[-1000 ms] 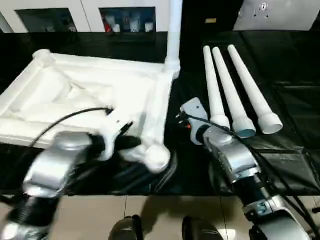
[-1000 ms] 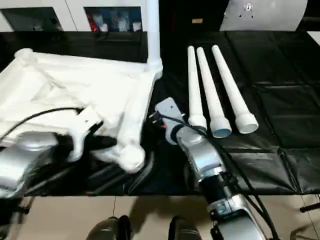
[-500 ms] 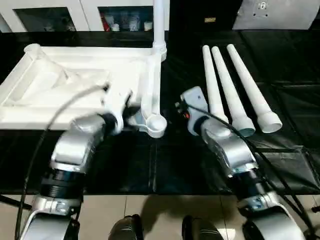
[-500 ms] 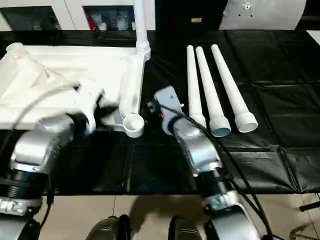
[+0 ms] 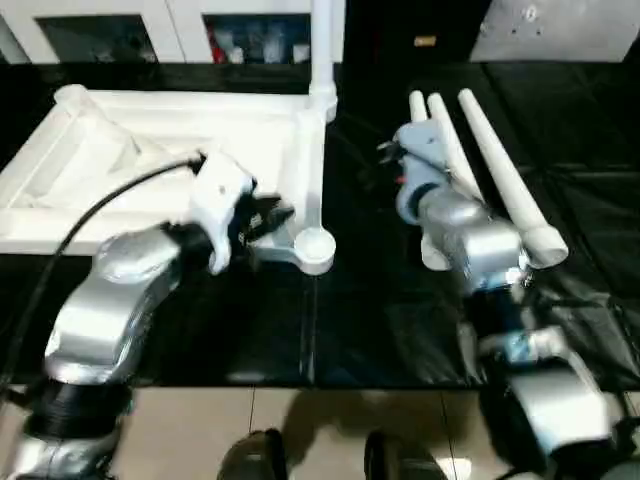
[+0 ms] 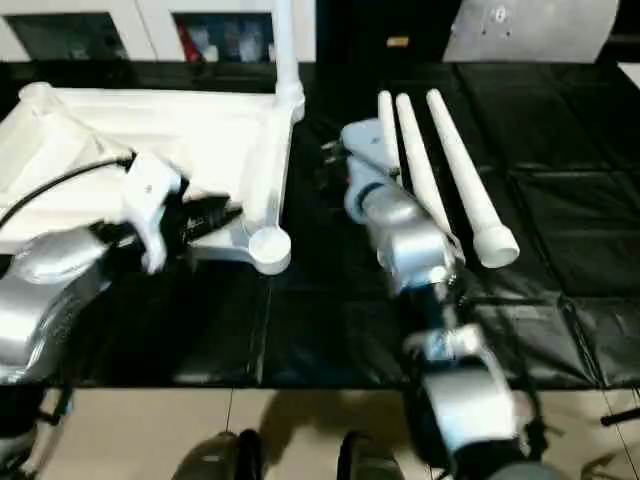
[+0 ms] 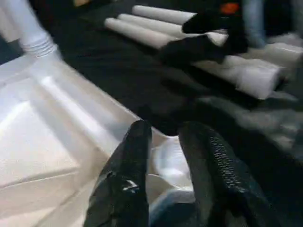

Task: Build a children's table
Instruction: Pick table leg

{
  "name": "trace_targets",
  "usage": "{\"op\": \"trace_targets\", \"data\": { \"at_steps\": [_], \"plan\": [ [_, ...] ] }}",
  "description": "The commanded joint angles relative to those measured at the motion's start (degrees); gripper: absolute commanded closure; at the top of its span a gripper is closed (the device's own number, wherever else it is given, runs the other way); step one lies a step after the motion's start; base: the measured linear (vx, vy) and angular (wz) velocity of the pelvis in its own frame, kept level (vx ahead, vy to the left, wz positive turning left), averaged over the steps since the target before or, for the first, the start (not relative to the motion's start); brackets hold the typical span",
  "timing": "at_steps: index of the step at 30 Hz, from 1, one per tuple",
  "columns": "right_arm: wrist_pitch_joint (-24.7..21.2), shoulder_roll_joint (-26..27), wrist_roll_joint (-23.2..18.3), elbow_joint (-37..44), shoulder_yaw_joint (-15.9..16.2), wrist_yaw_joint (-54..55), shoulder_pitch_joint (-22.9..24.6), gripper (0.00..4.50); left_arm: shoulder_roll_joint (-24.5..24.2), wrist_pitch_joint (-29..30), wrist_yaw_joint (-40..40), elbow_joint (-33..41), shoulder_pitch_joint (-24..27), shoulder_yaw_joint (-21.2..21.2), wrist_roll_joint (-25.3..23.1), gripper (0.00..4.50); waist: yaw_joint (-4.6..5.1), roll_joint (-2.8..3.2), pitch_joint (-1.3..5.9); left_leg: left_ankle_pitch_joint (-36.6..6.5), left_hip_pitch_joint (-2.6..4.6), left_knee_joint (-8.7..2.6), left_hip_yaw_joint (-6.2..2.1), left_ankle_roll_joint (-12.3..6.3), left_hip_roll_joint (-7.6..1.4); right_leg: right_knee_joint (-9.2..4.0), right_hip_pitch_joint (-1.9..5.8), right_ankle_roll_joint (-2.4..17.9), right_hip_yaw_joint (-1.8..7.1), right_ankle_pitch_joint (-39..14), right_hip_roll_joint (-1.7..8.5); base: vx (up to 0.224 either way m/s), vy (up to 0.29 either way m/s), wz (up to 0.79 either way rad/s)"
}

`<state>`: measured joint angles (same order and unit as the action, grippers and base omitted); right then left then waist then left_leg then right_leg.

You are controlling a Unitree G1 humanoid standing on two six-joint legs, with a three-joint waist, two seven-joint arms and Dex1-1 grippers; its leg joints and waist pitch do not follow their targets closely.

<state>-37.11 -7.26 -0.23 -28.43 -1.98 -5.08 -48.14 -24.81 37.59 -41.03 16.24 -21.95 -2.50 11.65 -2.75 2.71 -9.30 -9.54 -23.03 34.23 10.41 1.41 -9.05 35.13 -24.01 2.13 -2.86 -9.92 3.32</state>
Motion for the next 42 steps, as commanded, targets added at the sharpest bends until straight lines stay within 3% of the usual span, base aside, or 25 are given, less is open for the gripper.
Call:
{"op": "trace_targets", "data": {
  "at_steps": [1,5,13,18,23,28,42],
  "plan": [
    [-1.65,-0.06,0.02,-2.19,-0.68,1.12,-1.35,0.0,-0.6,1.16,-0.65,1.84,0.38,-0.97,0.59,2.82,0.1,-0.12,5.88,-5.29,1.62,-3.45,-1.3,-1.57,-3.26,-2.98,3.4,13.6,2.99,-5.92,4.57,0.0,0.0,0.0],
    [-1.87,-0.9,-0.04,-6.18,-1.57,1.8,-3.53,0.0,-0.72,1.84,-0.51,2.84,0.58,-1.37,1.13,2.42,0.24,-0.45,5.88,-5.49,1.5,-3.33,-1.24,-1.51,-3.19,-3.1,3.46,13.33,3.02,-7.23,4.69,0.0,0.0,0.0],
    [-7.4,-0.53,-2.34,-11.35,-4.62,2.94,-6.06,0.0,-2.46,2.85,-1.1,4.3,1.34,-2.89,1.29,1.68,0.47,-0.25,6.03,-5.03,1.5,-3.18,-1.24,-1.83,-3.11,-2.92,3.48,13.57,2.93,-6.29,4.49,0.0,0.0,0.0],
    [-9.72,0.34,-4.56,-12.9,-6.7,2.74,-6.03,0.0,-2.65,3.08,-0.78,4.49,1.41,-3.31,1.68,1.68,0.45,-0.33,6.06,-5.02,1.43,-3.15,-1.25,-1.73,-3.14,-2.85,3.53,13.87,2.92,-6.17,4.59,0.0,0.0,0.0],
    [-11.21,0.47,-5.87,-14.37,-8.76,3.17,-6.63,0.61,-2.98,3.02,-0.57,4.34,1.44,-3.56,1.69,1.64,0.44,-0.37,5.96,-5.81,1.55,-3.18,-1.2,-1.23,-3.12,-2.95,3.43,13.65,2.94,-7.32,4.54,0.0,0.0,0.0],
    [-12.25,0.17,-7.34,-15.21,-10.17,2.68,-7.12,0.94,-3.01,3.03,-0.46,4.22,1.3,-3.59,1.64,1.64,0.42,-0.41,6.13,-5.38,1.57,-3.13,-1.21,-1.12,-3.14,-2.87,3.46,13.49,2.9,-6.86,4.53,0.0,0.0,0.0],
    [-13.81,-0.2,-7.96,-14.05,-10.06,1.64,-6.62,2.18,-2.61,2.5,0.47,3.11,0.9,-3.87,1.66,1.64,0.38,-0.4,6.32,-5.22,1.57,-3.01,-1.18,-1.09,-3.14,-2.81,3.47,13.79,2.84,-6.84,4.51,0.0,0.0,0.0]
  ]
}}
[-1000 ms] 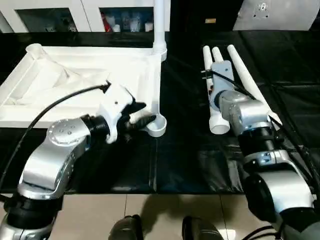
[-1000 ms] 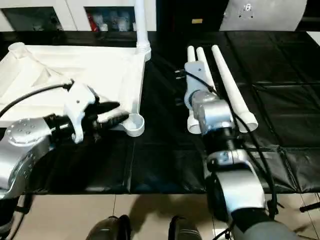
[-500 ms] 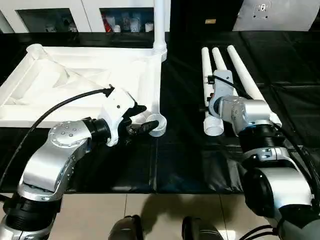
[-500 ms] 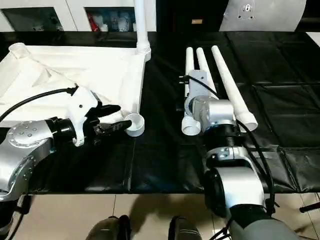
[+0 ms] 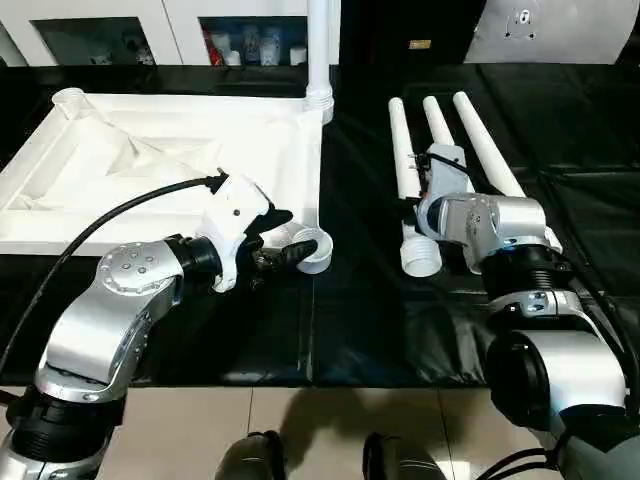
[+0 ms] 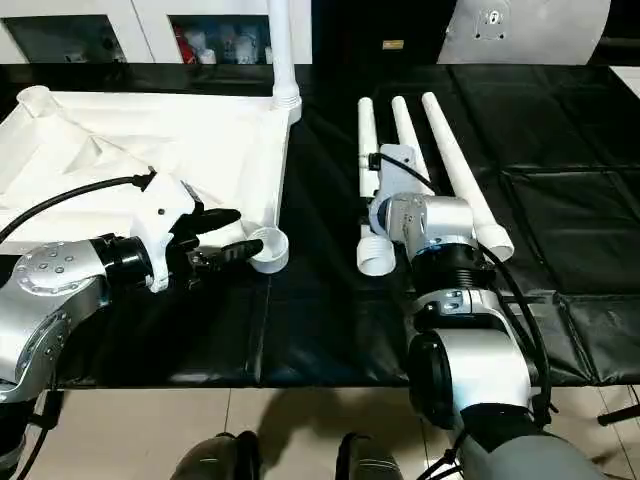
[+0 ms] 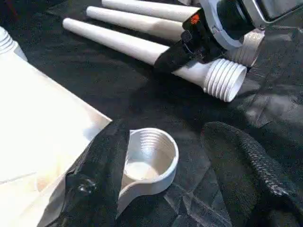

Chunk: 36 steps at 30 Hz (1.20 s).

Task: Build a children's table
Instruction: Pick table leg

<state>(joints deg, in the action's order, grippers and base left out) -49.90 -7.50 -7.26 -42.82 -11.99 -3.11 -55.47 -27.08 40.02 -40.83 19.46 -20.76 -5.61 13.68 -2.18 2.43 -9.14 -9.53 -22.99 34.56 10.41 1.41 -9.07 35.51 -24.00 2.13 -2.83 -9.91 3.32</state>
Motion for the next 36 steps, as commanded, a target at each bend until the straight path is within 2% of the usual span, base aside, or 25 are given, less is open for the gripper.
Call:
{"op": "trace_targets", "data": {
  "at_steps": [1,5,8,9,12,18,20,21,22,24,25,26,27,28,29,30,31,32,33,34,35,36],
  "plan": [
    [-1.03,0.03,-0.94,0.33,-0.04,-0.35,0.71,2.24,-0.34,0.07,0.28,-0.12,-0.29,-0.77,-0.37,1.64,-0.24,-0.13,6.17,-5.16,1.51,-3.33,-1.19,-1.03,-3.12,-3.17,3.47,13.82,2.83,-6.73,4.55,0.0,0.0,0.0],
    [-0.57,0.04,-0.73,0.61,0.46,-0.88,1.14,2.57,-0.27,-0.03,0.42,-0.32,-0.62,-0.86,-0.39,1.64,-0.32,-0.2,6.33,-5.14,1.45,-3.26,-1.2,-0.98,-3.12,-3.1,3.54,13.85,2.82,-6.83,4.58,0.0,0.0,0.0],
    [-0.61,0.12,-0.86,0.82,0.44,-0.84,1.37,2.64,-0.37,-0.13,0.57,-0.42,-0.71,-0.89,-0.24,1.64,-0.39,-0.17,6.33,-6.06,1.51,-3.23,-1.18,-0.45,-3.11,-3.23,3.47,13.64,2.84,-8.12,4.56,0.0,0.0,0.0],
    [-0.72,0.17,-0.88,1.1,0.43,-0.84,1.51,2.64,-0.42,-0.21,0.59,-0.45,-0.67,-0.89,-0.19,1.64,-0.45,0.06,6.43,-6.15,1.55,-3.2,-1.24,-0.28,-3.13,-3.13,3.5,13.62,2.81,-8.2,4.56,0.0,0.0,0.0],
    [-1.01,0.3,-1.14,2.11,0.07,-0.65,1.86,2.65,-0.47,-0.32,0.58,-0.48,-0.57,-0.84,-0.09,1.64,-0.56,-0.01,6.47,-7.02,1.53,-3.21,-1.25,0.35,-3.14,-3.24,3.45,13.07,2.84,-9.1,4.56,0.0,0.0,0.0],
    [2.01,0.88,-3.2,6.12,-1.33,-2.03,3.25,2.66,0.78,-0.95,2.51,-1.57,-1.47,-0.13,-0.57,1.64,-1.02,-0.07,6.6,-7.77,1.58,-3.15,-1.22,0.77,-3.16,-3.27,3.35,12.4,2.97,-9.35,4.58,0.0,0.0,0.0],
    [7.13,2.07,-6.6,11.43,-4.21,-3.93,5.07,2.66,3.2,-1.35,5.52,-2.93,-2.89,1.68,-0.37,1.64,-1.23,-0.04,6.85,-7.39,1.6,-3.07,-1.23,0.65,-3.17,-3.14,3.42,12.22,2.96,-8.72,4.61,0.0,0.0,0.0],
    [7.89,2.24,-7.06,12.08,-4.63,-4.18,5.31,2.66,3.52,-1.39,5.91,-3.09,-3.08,1.94,-0.31,1.64,-1.25,-0.02,6.86,-7.36,1.52,-3.03,-1.21,0.45,-3.18,-3.18,3.44,12.27,2.99,-8.37,4.64,0.0,0.0,0.0],
    [13.41,2.75,-8.72,14.67,-5.66,-6.74,6.4,2.66,5.24,-2.2,8.53,-4.82,-4.66,3.14,-0.78,1.64,-1.41,0.01,6.96,-7.0,1.45,-3.03,-1.2,-0.01,-3.18,-3.19,3.42,12.34,2.88,-7.6,4.59,0.0,0.0,0.0],
    [16.54,2.86,-9.28,16.47,-5.95,-7.98,7.2,2.66,6.83,-2.86,11.11,-6.42,-6.11,4.22,-1.31,1.64,-1.51,-0.08,7.07,-6.4,1.42,-2.93,-1.3,-0.33,-3.16,-3.03,3.54,12.51,2.83,-6.85,4.59,0.0,0.0,0.0],
    [16.54,2.86,-9.28,16.47,-5.95,-7.98,7.2,2.66,6.83,-2.86,11.11,-6.42,-6.11,4.22,-1.31,1.64,-1.47,-0.04,7.05,-6.18,1.32,-2.97,-1.31,-0.53,-3.15,-2.95,3.57,12.6,2.77,-6.61,4.45,0.0,0.0,0.0],
    [17.77,2.74,-10.96,18.08,-6.67,-10.18,7.78,2.66,9.57,-2.39,14.72,-8.77,-8.55,6.32,-0.79,1.64,-1.49,-0.14,7.06,-6.07,1.42,-2.84,-1.16,-0.88,-3.05,-3.14,3.52,12.62,2.82,-6.93,4.4,0.0,0.0,0.0],
    [17.77,2.74,-10.96,18.08,-6.67,-10.18,7.78,2.66,9.57,-2.39,14.72,-8.77,-8.55,6.32,-0.79,1.64,-1.53,-0.1,7.06,-6.17,1.44,-2.75,-1.12,-1.03,-2.97,-3.23,3.54,12.75,2.82,-7.1,4.44,0.0,0.0,0.0],
    [17.36,2.53,-12.05,19.37,-6.48,-12.41,8.33,2.66,11.1,-1.8,16.36,-10.03,-9.98,7.59,0.06,1.64,-1.62,-0.42,7.07,-5.96,1.38,-2.84,-1.2,-1.13,-3.05,-3.25,3.64,12.73,2.81,-7.17,4.51,0.0,0.0,0.0],
    [16.79,2.5,-13.56,20.9,-6.22,-15.22,9.03,2.66,12.0,-1.22,16.83,-10.87,-11.01,8.35,0.98,1.64,-1.79,-0.31,7.11,-5.75,1.34,-2.82,-1.28,-1.51,-3.03,-3.22,3.69,12.73,2.78,-6.96,4.51,0.0,0.0,0.0],
    [14.23,2.56,-19.11,25.92,-5.8,-24.09,11.21,2.66,14.42,0.13,17.61,-13.16,-14.1,10.22,3.7,1.64,-1.69,-0.42,7.0,-6.14,1.19,-2.75,-1.05,-2.16,-2.69,-3.47,3.87,12.49,2.76,-6.9,4.3,0.0,0.0,0.0],
    [14.07,2.57,-19.41,26.16,-5.81,-24.49,11.31,2.66,14.51,0.17,17.61,-13.25,-14.23,10.27,3.81,1.64,-2.04,-0.36,7.15,-6.53,1.5,-2.62,-1.08,-2.75,-2.85,-3.51,3.83,12.46,2.87,-6.61,4.48,0.0,0.0,0.0],
    [13.02,2.68,-21.52,27.65,-5.96,-26.99,11.91,2.66,15.01,0.32,17.51,-13.72,-15.04,10.52,4.52,1.64,-1.99,-0.57,7.2,-4.95,0.89,-2.79,-1.52,-3.65,-3.03,-3.11,4.13,12.93,2.69,-5.24,4.62,0.0,0.0,0.0],
    [12.87,2.76,-24.87,29.73,-5.92,-31.03,13.13,2.66,16.75,1.56,18.15,-14.42,-16.78,11.86,6.73,1.64,-2.0,-0.65,7.29,-4.41,0.96,-2.69,-1.53,-4.3,-3.09,-3.07,4.0,13.42,2.58,-4.65,4.71,0.0,0.0,0.0],
    [12.87,2.76,-24.87,29.73,-5.92,-31.03,13.13,2.66,16.75,1.56,18.15,-14.42,-16.78,11.86,6.73,1.64,-2.02,-0.68,7.24,-4.71,0.99,-2.61,-1.45,-4.53,-3.12,-3.25,3.94,13.76,2.62,-4.97,4.82,0.0,0.0,0.0],
    [11.88,2.52,-27.79,31.23,-5.73,-34.38,14.36,2.66,19.56,3.26,18.87,-14.94,-19.52,14.03,10.92,1.64,-2.15,-1.03,7.06,-4.79,1.01,-2.59,-1.35,-4.87,-3.09,-3.54,3.86,14.27,2.59,-6.62,4.85,0.0,0.0,0.0],
    [11.51,2.42,-28.64,31.66,-5.65,-35.41,14.73,2.66,20.63,3.92,19.02,-15.07,-20.53,14.84,12.62,1.64,-2.13,-1.04,7.03,-4.82,0.95,-2.47,-1.2,-4.97,-2.92,-3.61,3.93,14.31,2.58,-7.18,4.8,0.0,0.0,0.0]
  ]
}}
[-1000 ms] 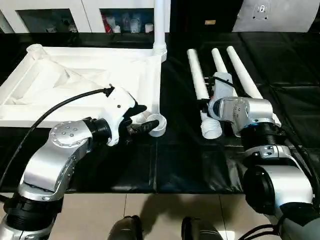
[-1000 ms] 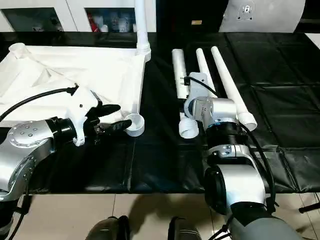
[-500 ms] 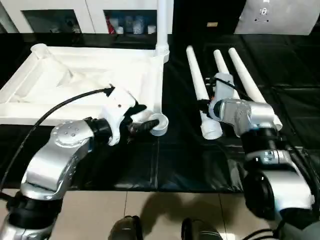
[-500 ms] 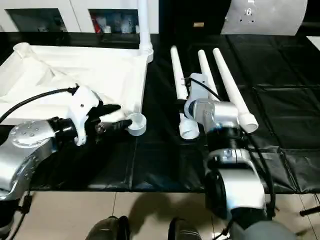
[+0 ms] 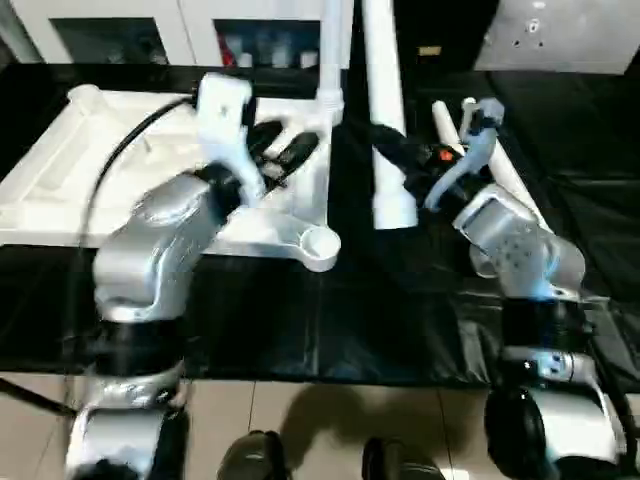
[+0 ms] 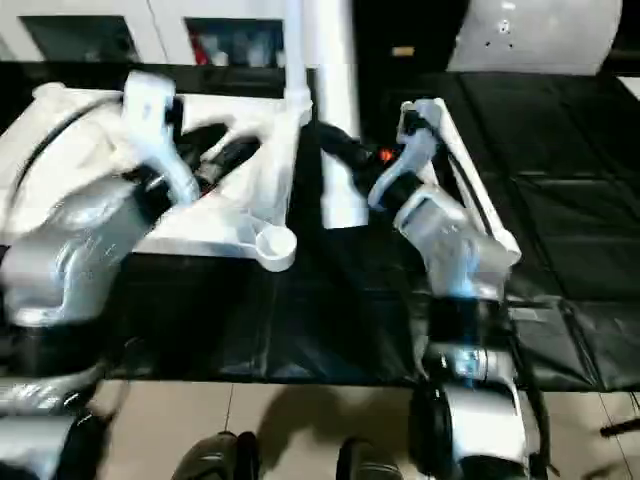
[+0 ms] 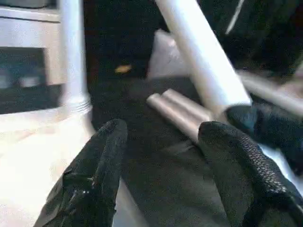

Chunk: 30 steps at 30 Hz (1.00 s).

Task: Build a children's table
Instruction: Pick table leg

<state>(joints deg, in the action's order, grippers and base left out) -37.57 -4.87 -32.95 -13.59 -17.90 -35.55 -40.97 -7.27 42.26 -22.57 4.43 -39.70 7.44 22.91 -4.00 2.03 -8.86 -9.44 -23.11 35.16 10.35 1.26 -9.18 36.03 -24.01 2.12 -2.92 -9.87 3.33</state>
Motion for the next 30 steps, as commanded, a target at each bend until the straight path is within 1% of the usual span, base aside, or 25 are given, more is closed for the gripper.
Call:
{"op": "trace_targets", "data": {
  "at_steps": [1,2,3,4,5,6,7,8,10,11,12,13,14,18,20,21,22,23,24,25,26,27,28,29,30],
  "plan": [
    [-0.88,-0.27,-3.48,2.71,0.39,-3.71,0.51,2.66,1.8,2.29,0.92,-0.16,-2.42,2.58,4.73,1.64,-0.59,-0.55,6.69,-5.29,1.19,-3.04,-1.22,-4.69,-2.91,-4.35,3.78,14.25,2.63,-8.99,4.87,0.0,0.0,0.0],
    [-0.76,-0.28,-3.59,2.81,0.49,-3.99,0.62,2.66,2.52,2.7,1.03,-0.19,-2.94,3.2,5.86,1.64,-0.6,-0.64,6.57,-5.33,1.01,-3.07,-1.21,-4.61,-2.83,-4.34,3.84,14.13,2.58,-9.7,4.83,0.0,0.0,0.0],
    [-0.45,-0.32,-3.46,2.91,0.73,-4.28,0.77,2.66,3.34,3.18,1.22,-0.22,-3.49,3.96,7.25,1.64,-0.74,-0.65,6.58,-5.4,1.09,-3.17,-1.35,-4.48,-2.93,-4.52,3.76,13.56,2.51,-11.18,4.85,0.0,0.0,0.0],
    [-0.21,-0.55,-3.34,3.41,1.35,-5.04,1.28,2.66,4.57,3.66,1.55,-0.43,-4.36,5.07,8.95,1.64,-0.69,-0.68,6.58,-5.38,1.07,-3.14,-1.31,-4.31,-2.92,-4.49,3.71,13.33,2.51,-11.56,4.77,0.0,0.0,0.0],
    [-0.13,-0.62,-3.3,3.67,1.64,-5.36,1.51,2.66,4.92,3.65,1.6,-0.5,-4.59,5.35,9.35,1.64,-0.8,-0.56,6.45,-5.72,1.14,-3.14,-1.27,-4.07,-2.88,-4.74,3.62,13.12,2.48,-12.46,4.75,0.0,0.0,0.0],
    [-0.2,-0.73,-3.42,4.37,2.08,-6.05,2.0,2.66,5.29,3.45,1.67,-0.7,-4.93,5.61,9.58,1.64,-0.88,-0.66,6.49,-5.66,1.05,-3.21,-1.38,-4.06,-2.88,-4.73,3.71,12.55,2.48,-12.86,4.73,0.0,0.0,0.0],
    [-0.37,-0.71,-3.49,4.5,2.1,-6.04,2.05,2.66,5.28,3.53,1.68,-0.79,-4.99,5.62,9.59,1.64,-0.89,-0.63,6.56,-5.5,1.1,-3.2,-1.4,-4.17,-2.92,-4.7,3.67,12.39,2.47,-12.73,4.73,0.0,0.0,0.0],
    [-0.92,-0.83,-3.8,5.07,2.41,-6.21,2.34,2.66,5.21,3.89,1.8,-1.08,-5.25,5.73,9.76,1.64,-0.88,-0.66,6.5,-5.3,1.05,-3.26,-1.44,-4.34,-2.91,-4.76,3.63,11.94,2.46,-12.85,4.7,0.0,0.0,0.0],
    [-1.3,-1.18,-3.7,5.78,3.39,-6.46,2.84,2.66,5.57,4.66,1.98,-1.3,-5.59,6.43,11.13,1.64,-1.04,-0.57,6.5,-5.24,1.15,-3.24,-1.44,-4.36,-2.9,-4.8,3.53,11.43,2.47,-13.32,4.68,0.0,0.0,0.0],
    [-1.04,-1.68,-3.36,6.42,4.51,-6.67,3.44,2.66,5.72,5.77,2.12,-1.18,-5.87,6.93,12.54,1.64,-1.14,-0.6,6.53,-4.79,1.11,-3.23,-1.47,-4.27,-2.9,-4.73,3.56,11.44,2.45,-12.87,4.69,0.0,0.0,0.0],
    [-1.12,-1.81,-3.3,6.56,4.78,-6.74,3.58,2.66,5.76,6.0,2.12,-1.09,-5.89,7.0,12.84,1.64,-1.21,-0.59,6.56,-4.6,1.12,-3.25,-1.51,-4.32,-2.95,-4.69,3.51,11.54,2.4,-12.45,4.66,0.0,0.0,0.0],
    [-1.25,-2.02,-3.15,7.42,5.76,-7.31,4.21,2.66,6.15,7.08,2.42,-0.75,-6.01,7.55,14.54,1.64,-1.25,-0.61,6.49,-4.82,1.15,-3.25,-1.5,-4.3,-2.95,-4.7,3.49,11.51,2.41,-12.6,4.7,0.0,0.0,0.0],
    [-1.33,-2.01,-3.17,7.78,6.02,-7.49,4.43,2.66,6.31,7.46,2.53,-0.64,-6.03,7.76,15.14,1.64,-1.28,-0.57,6.48,-4.82,1.09,-3.24,-1.47,-4.25,-2.93,-4.72,3.53,11.6,2.4,-12.71,4.74,0.0,0.0,0.0],
    [-0.85,-2.06,-3.56,8.78,6.75,-8.71,5.08,2.66,6.24,7.82,2.84,-0.86,-5.97,7.48,15.28,1.64,-1.25,-0.64,6.41,-5.14,1.03,-3.32,-1.53,-4.61,-2.97,-4.91,3.52,11.3,2.39,-13.03,4.74,0.0,0.0,0.0],
    [0.8,-2.38,-2.59,9.67,8.13,-9.98,5.73,2.66,6.2,7.49,3.02,-1.32,-5.89,7.38,14.75,1.64,-1.26,-0.6,6.42,-5.32,1.03,-3.36,-1.6,-4.41,-3.06,-4.94,3.55,10.94,2.37,-13.64,4.81,0.0,0.0,0.0],
    [1.89,-2.58,-1.77,10.45,9.26,-10.33,6.25,2.66,6.18,7.39,3.35,-1.53,-5.87,7.41,14.7,1.82,-1.3,-0.57,6.41,-5.26,0.97,-3.39,-1.69,-4.26,-3.13,-4.93,3.53,10.61,2.29,-13.69,4.8,0.0,0.0,0.0],
    [2.78,-2.74,-1.09,11.05,10.16,-10.53,6.65,2.66,6.15,7.34,3.65,-1.67,-5.86,7.43,14.73,1.82,-1.24,-0.61,6.41,-5.25,0.98,-3.41,-1.64,-4.25,-3.09,-4.99,3.56,10.43,2.33,-13.6,4.75,0.0,0.0,0.0],
    [5.38,-2.98,0.85,12.03,12.07,-10.31,7.32,2.66,6.2,7.43,4.46,-1.79,-5.89,7.58,15.15,1.92,-1.31,-0.57,6.42,-5.27,1.0,-3.41,-1.7,-4.11,-3.21,-4.94,3.44,10.16,2.33,-13.54,4.83,0.0,0.0,0.0],
    [6.61,-2.65,1.76,12.34,12.64,-9.69,7.54,2.66,6.3,7.32,4.69,-1.8,-5.84,7.54,15.17,2.03,-1.21,-0.62,6.4,-5.6,1.03,-3.42,-1.69,-3.99,-3.17,-4.98,3.43,10.19,2.33,-13.81,4.88,0.0,0.0,0.0],
    [8.32,-2.35,3.2,12.68,13.44,-8.96,7.8,2.66,6.5,7.2,4.99,-1.69,-5.73,7.43,15.22,2.03,-1.19,-0.58,6.4,-5.54,1.02,-3.41,-1.7,-3.99,-3.18,-4.94,3.4,10.23,2.35,-13.8,4.88,0.0,0.0,0.0],
    [11.44,-1.17,5.48,13.06,14.62,-7.5,8.34,2.66,7.47,6.91,5.82,-0.92,-5.19,6.83,15.0,2.1,-1.1,-0.64,6.3,-5.83,0.94,-3.46,-1.68,-3.71,-3.2,-5.02,3.31,10.27,2.38,-14.42,4.98,0.0,0.0,0.0],
    [12.03,-1.12,5.97,13.05,14.91,-7.38,8.43,2.66,7.65,6.85,5.91,-0.76,-5.08,6.73,14.98,2.3,-1.1,-0.66,6.28,-5.96,0.95,-3.45,-1.65,-3.63,-3.16,-5.07,3.29,10.22,2.37,-14.68,4.92,0.0,0.0,0.0],
    [13.61,-0.99,7.29,13.03,15.67,-7.08,8.68,2.66,8.11,6.72,6.14,-0.32,-4.8,6.47,14.92,2.3,-1.07,-0.65,6.26,-6.19,0.94,-3.45,-1.64,-3.68,-3.11,-5.13,3.35,10.28,2.39,-14.92,4.97,0.0,0.0,0.0],
    [16.6,-0.63,9.66,12.6,16.97,-6.44,9.2,2.66,9.34,5.98,6.91,0.61,-4.11,5.79,14.44,2.46,-1.06,-0.66,6.26,-6.32,0.9,-3.47,-1.68,-3.63,-3.17,-5.17,3.38,10.22,2.37,-14.99,4.98,0.0,0.0,0.0],
    [16.68,-0.62,9.72,12.59,17.0,-6.43,9.21,2.66,9.37,5.96,6.93,0.64,-4.09,5.77,14.43,2.46,-1.06,-0.65,6.31,-6.12,0.89,-3.5,-1.73,-3.66,-3.31,-5.04,3.37,10.24,2.37,-14.4,4.96,0.0,0.0,0.0]
  ]
}}
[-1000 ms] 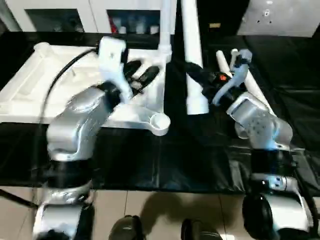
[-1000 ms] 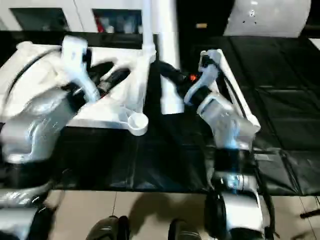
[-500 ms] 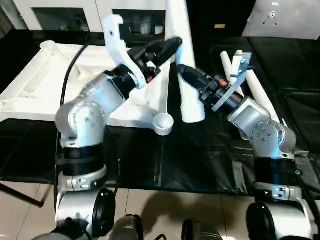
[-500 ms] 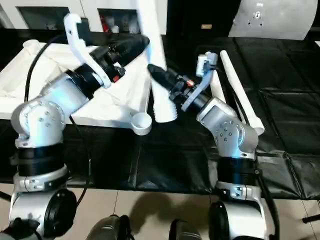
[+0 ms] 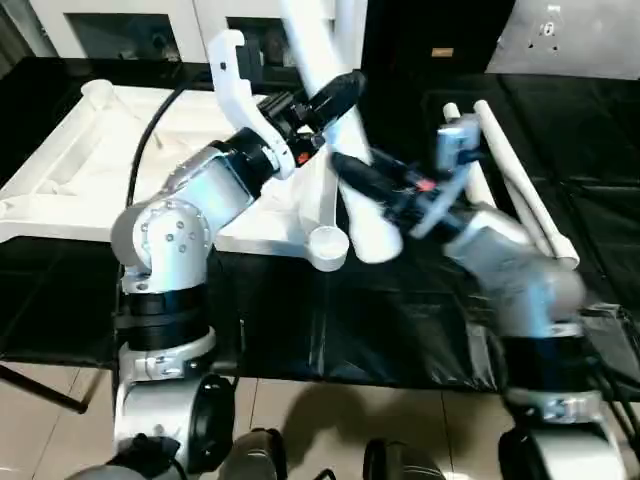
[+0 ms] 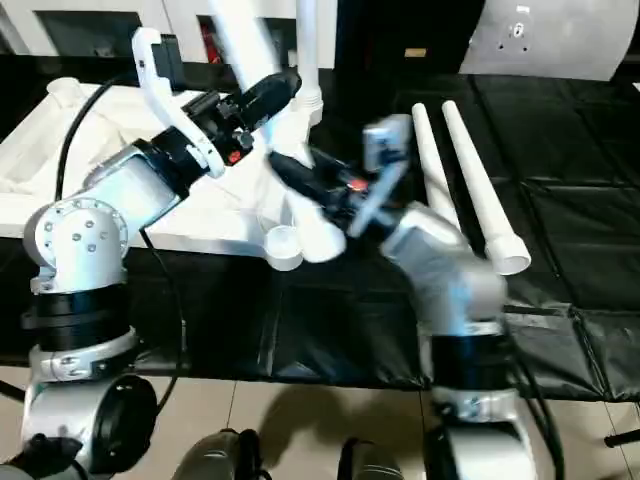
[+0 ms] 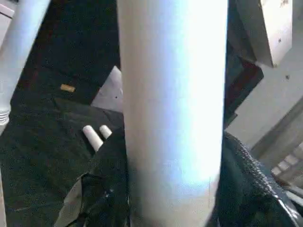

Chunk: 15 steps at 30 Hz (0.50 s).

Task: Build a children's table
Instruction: Pick table leg

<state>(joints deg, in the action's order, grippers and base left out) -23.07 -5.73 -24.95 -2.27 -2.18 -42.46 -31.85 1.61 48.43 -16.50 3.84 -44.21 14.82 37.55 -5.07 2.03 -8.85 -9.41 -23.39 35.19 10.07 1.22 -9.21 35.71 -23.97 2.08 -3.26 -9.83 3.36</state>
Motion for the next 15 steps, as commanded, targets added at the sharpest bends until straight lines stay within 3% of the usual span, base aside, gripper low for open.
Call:
{"op": "trace_targets", "data": {
  "at_steps": [1,4,10,15],
  "plan": [
    [4.65,0.51,3.47,0.62,1.91,1.29,0.3,2.66,0.93,-1.32,0.93,1.83,0.98,-2.65,-1.14,2.58,0.05,-0.62,6.25,-6.3,1.2,-3.55,-1.42,-3.75,-3.22,-4.82,3.29,10.3,2.7,-14.43,4.9,0.0,0.0,0.0],
    [10.78,1.31,7.05,-1.36,3.35,3.3,0.96,2.67,1.25,-8.6,0.0,3.68,3.11,-7.62,-6.59,2.64,0.11,-0.52,6.28,-6.82,1.2,-3.64,-1.57,-4.36,-3.52,-5.02,3.2,9.85,2.69,-14.46,5.03,0.0,0.0,0.0],
    [13.37,2.26,7.79,-2.02,3.57,4.46,1.77,2.67,1.29,-9.56,1.01,5.18,4.36,-10.66,-8.58,2.66,0.25,-0.2,6.41,-5.45,1.15,-3.61,-1.62,-5.58,-3.73,-4.4,3.24,11.86,2.5,-9.3,4.92,0.0,0.0,0.0],
    [16.14,2.63,8.53,-3.65,3.18,5.15,1.65,2.67,0.63,-11.34,0.37,5.97,5.15,-12.85,-10.34,2.66,0.3,-0.19,6.32,-6.22,1.07,-3.68,-1.69,-5.64,-3.74,-4.49,3.34,12.13,2.47,-9.82,5.02,0.0,0.0,0.0]
  ]
}}
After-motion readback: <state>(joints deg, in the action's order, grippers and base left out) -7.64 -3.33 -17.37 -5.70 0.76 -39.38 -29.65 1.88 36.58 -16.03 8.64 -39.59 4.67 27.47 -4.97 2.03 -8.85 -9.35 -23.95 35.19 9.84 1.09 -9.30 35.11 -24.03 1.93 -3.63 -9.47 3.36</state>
